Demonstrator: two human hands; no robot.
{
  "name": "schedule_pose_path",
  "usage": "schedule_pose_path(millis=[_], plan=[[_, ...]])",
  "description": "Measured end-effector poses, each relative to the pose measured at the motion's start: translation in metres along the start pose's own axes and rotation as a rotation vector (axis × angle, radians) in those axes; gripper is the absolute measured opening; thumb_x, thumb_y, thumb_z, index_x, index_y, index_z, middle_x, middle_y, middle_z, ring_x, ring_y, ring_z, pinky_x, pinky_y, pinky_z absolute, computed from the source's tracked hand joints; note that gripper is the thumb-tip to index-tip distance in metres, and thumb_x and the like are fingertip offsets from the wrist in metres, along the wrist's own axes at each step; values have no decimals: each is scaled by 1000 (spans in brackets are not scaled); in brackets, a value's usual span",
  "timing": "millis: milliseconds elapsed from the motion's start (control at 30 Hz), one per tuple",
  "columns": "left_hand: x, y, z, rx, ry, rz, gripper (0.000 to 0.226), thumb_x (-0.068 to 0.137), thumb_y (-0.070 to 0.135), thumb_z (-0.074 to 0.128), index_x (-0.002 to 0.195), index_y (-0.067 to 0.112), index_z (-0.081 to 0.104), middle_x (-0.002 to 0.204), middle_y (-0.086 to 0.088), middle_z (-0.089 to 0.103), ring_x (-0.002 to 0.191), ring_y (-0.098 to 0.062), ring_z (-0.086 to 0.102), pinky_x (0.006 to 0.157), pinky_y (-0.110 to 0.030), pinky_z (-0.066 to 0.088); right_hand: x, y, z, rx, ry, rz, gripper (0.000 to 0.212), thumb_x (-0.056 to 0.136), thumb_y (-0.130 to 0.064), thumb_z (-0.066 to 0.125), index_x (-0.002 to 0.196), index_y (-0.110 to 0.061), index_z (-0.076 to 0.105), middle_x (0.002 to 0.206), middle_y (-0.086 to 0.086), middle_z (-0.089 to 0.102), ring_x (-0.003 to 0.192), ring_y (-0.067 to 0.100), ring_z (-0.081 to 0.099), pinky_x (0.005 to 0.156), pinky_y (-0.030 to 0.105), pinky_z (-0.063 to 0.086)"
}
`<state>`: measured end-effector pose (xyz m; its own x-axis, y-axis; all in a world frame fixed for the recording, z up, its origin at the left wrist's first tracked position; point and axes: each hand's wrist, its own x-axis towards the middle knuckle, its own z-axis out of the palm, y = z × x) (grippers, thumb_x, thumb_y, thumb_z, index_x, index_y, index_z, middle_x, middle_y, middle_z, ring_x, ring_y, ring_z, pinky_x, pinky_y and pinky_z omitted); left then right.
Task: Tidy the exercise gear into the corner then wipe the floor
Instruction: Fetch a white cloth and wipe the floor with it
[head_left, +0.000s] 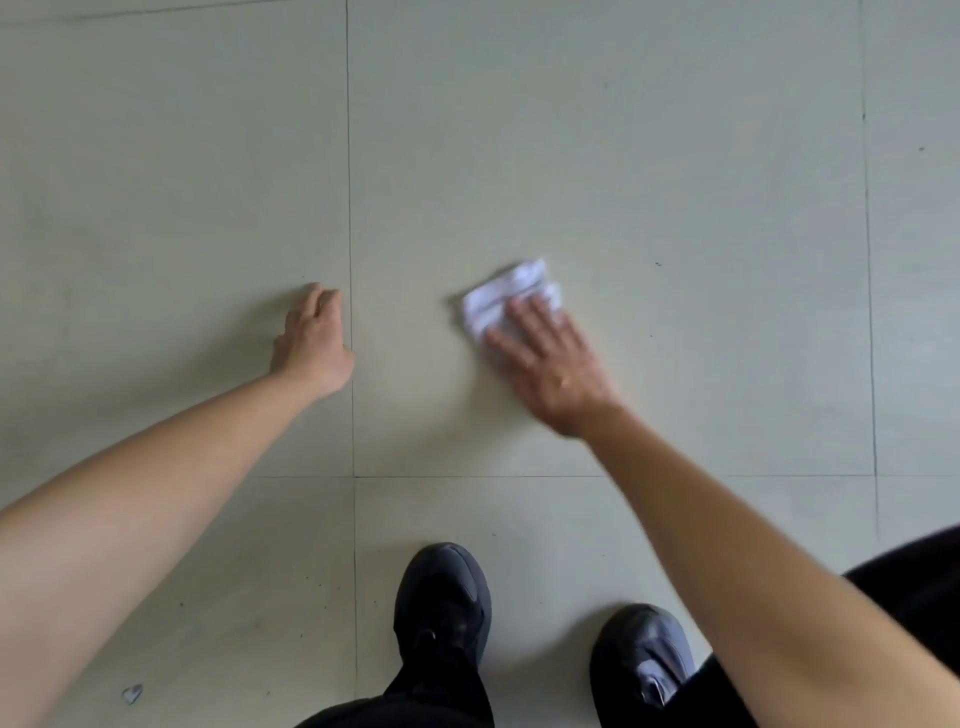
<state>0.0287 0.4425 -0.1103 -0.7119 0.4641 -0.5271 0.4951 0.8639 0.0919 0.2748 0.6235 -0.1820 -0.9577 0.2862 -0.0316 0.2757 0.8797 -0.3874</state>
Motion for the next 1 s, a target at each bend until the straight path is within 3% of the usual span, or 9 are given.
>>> schedule_pose_path(millis=[133,200,300,433,533,667,800,867,1000], plan=[[2,11,1,-16,5,20,66,87,-2,43,150,13,27,161,-10,16,147,-30,17,115,-50,27,16,52,-46,-2,-18,623,55,104,-39,31,158,-35,21,168,11,5,155,33,0,125,47,-1],[0,17,2,10,-14,31,67,87,-3,44,149,16,28,162,-10,14,146,-33,19,112,-50,28,11,43,-46,14,-2,755,58,102,-35,31,159,-31,21,168,13,5,154,35,0,125,49,0],[-4,23,6,83,-38,41,65,86,-1,47,146,17,29,163,-12,10,143,-40,20,109,-53,31,-20,-20,-20,23,31,608,65,90,-20,42,155,-18,34,161,26,22,150,48,14,120,58,18],[-2,32,8,136,-86,22,63,86,1,48,144,8,25,162,-18,4,143,-43,18,109,-55,31,-87,-131,16,88,-243,213,74,95,-20,38,161,-27,5,166,19,-7,152,38,-13,124,55,3],[0,34,8,134,-95,5,60,86,1,46,142,4,25,161,-21,3,142,-45,17,109,-56,31,-125,-134,25,57,-276,114,72,95,-24,39,160,-30,10,167,12,-6,154,30,-13,124,51,4],[-2,32,10,150,-99,18,67,88,2,47,148,4,16,161,-21,-2,146,-44,10,114,-55,26,-144,-57,1,46,-16,774,61,102,-21,35,160,-28,16,167,16,4,155,33,-3,124,54,12],[-3,28,11,119,-79,35,71,89,1,45,153,10,13,163,-17,-4,149,-40,5,117,-50,20,-110,26,-36,167,122,1464,58,107,-40,21,161,-27,3,166,18,-10,153,39,-11,124,51,-5],[-1,21,11,97,-80,54,73,90,0,44,155,13,13,164,-14,-4,150,-35,2,120,-45,16,-83,29,-34,160,106,1378,61,104,-34,31,161,-24,9,166,21,-6,152,43,-8,124,51,-5],[3,1,2,31,-130,135,74,86,-6,41,155,13,21,165,-11,2,152,-25,2,123,-35,11,-51,-52,-5,97,25,686,71,93,-24,42,160,-24,18,166,19,3,152,43,-7,123,52,-6]])
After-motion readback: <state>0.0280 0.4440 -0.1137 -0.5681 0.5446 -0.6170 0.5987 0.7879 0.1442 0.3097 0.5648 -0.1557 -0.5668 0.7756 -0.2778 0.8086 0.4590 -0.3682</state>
